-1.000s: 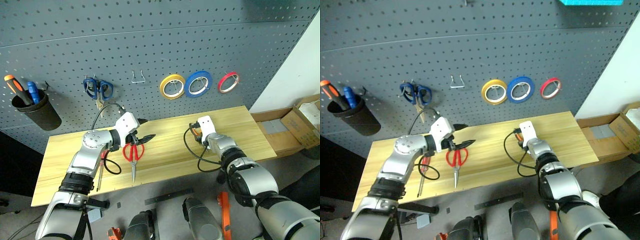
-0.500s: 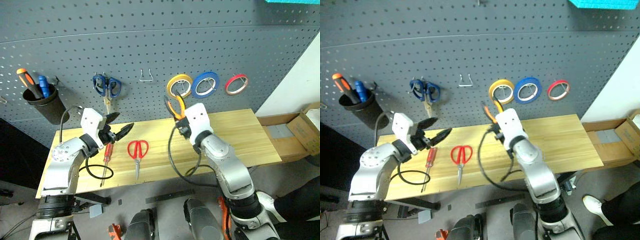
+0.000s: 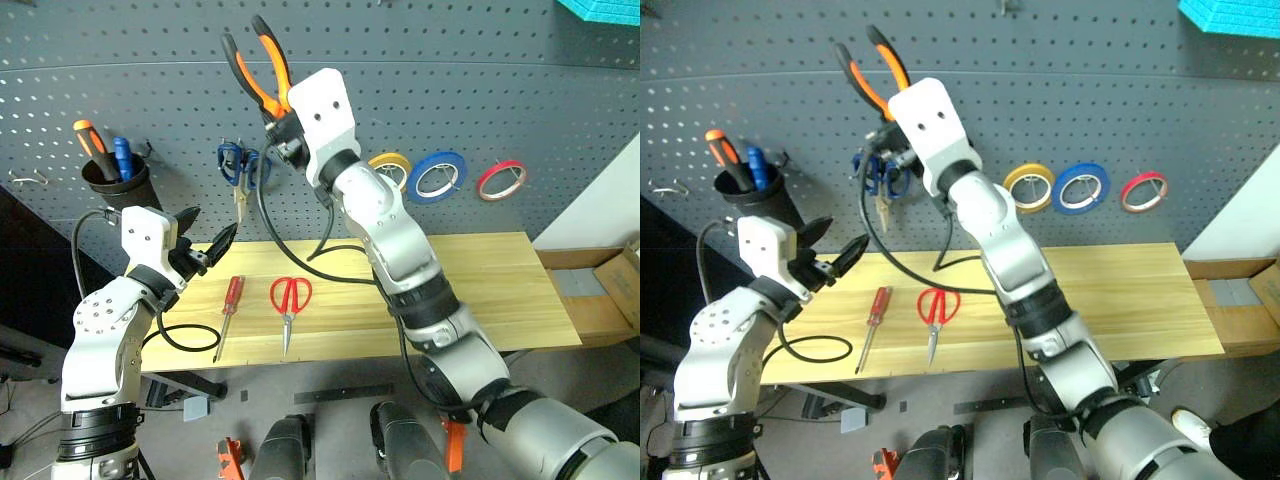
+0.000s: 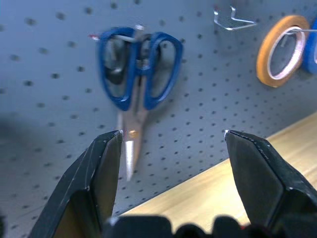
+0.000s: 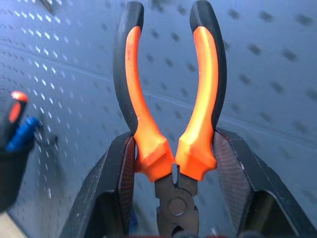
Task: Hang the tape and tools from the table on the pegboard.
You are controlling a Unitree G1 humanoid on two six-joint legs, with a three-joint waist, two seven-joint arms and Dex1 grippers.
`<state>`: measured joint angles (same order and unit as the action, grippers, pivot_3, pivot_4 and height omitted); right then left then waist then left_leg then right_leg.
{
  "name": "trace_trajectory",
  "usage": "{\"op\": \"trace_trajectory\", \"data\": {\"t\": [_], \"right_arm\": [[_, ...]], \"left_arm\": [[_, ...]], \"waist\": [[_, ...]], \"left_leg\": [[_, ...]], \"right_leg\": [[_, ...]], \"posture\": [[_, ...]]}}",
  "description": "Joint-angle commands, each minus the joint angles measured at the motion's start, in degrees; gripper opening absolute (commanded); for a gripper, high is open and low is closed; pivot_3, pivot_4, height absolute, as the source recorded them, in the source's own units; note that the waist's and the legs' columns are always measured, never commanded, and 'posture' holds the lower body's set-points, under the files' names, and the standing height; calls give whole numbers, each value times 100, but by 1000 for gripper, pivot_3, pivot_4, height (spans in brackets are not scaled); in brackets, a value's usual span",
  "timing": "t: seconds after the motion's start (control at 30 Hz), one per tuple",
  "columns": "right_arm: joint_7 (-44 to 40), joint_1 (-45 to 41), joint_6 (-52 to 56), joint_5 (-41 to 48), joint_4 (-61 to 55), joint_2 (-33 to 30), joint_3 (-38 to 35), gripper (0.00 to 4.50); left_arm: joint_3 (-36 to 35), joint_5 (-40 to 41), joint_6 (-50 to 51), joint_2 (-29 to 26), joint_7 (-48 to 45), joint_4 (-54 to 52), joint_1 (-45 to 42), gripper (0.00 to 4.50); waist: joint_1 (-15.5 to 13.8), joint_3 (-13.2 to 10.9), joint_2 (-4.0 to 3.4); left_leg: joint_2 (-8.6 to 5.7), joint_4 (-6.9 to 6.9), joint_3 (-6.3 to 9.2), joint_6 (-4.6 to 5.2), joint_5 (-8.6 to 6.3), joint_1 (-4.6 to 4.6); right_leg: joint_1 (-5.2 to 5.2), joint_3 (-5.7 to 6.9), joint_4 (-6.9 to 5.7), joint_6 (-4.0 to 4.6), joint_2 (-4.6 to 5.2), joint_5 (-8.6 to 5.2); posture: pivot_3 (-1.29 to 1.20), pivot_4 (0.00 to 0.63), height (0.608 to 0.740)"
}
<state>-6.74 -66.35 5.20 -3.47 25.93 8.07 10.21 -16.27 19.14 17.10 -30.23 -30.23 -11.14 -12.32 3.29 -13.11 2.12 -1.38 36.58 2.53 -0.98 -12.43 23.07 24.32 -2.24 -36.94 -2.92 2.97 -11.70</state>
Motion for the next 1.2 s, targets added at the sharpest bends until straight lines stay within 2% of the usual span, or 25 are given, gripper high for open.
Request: {"op": "trace_trajectory", "data": {"t": [0.03,0.23,0.43,0.63,0.93,1.2], "right_arm": [[127,-587,-1213,-1,1008,-22,-238,1821],[236,-1197,-2442,-158,2892,-207,-353,1821],[464,-1362,-3038,-425,3961,-571,-336,1821],[588,-1459,-3121,-453,4370,-888,-449,1821],[630,-1354,-2821,-311,4643,-916,-782,1812],[766,-1247,-2677,-573,4747,-951,-698,1810]], "left_arm": [[115,33,6,46,120,-356,-225,3516],[382,-12,1,136,156,-257,-559,3516],[652,-95,-103,246,137,53,-1003,3516],[816,-144,-202,312,11,323,-1307,3516],[875,-166,-308,288,-95,518,-1396,3516],[916,-198,-383,292,-125,624,-1410,3516]], "waist": [[-78,16,22],[-263,32,44],[-366,32,44],[-371,32,43],[-373,32,43],[-376,32,43]], "left_leg": [[0,-4,1,0,0,0],[-1,-20,4,-11,7,-1],[-2,-45,16,-29,19,-2],[-1,-61,20,-37,23,-2],[0,-57,30,-60,39,-7],[7,-55,32,-66,48,-13]], "right_leg": [[0,2,2,1,0,0],[-1,9,9,8,-1,-2],[2,22,8,24,-4,-11],[9,29,2,42,-15,-22],[2,36,-2,60,-37,-14],[-5,39,-3,65,-52,-13]], "posture": [[132,122,740],[167,121,740],[193,127,740],[191,135,740],[191,141,740],[186,148,740]]}}
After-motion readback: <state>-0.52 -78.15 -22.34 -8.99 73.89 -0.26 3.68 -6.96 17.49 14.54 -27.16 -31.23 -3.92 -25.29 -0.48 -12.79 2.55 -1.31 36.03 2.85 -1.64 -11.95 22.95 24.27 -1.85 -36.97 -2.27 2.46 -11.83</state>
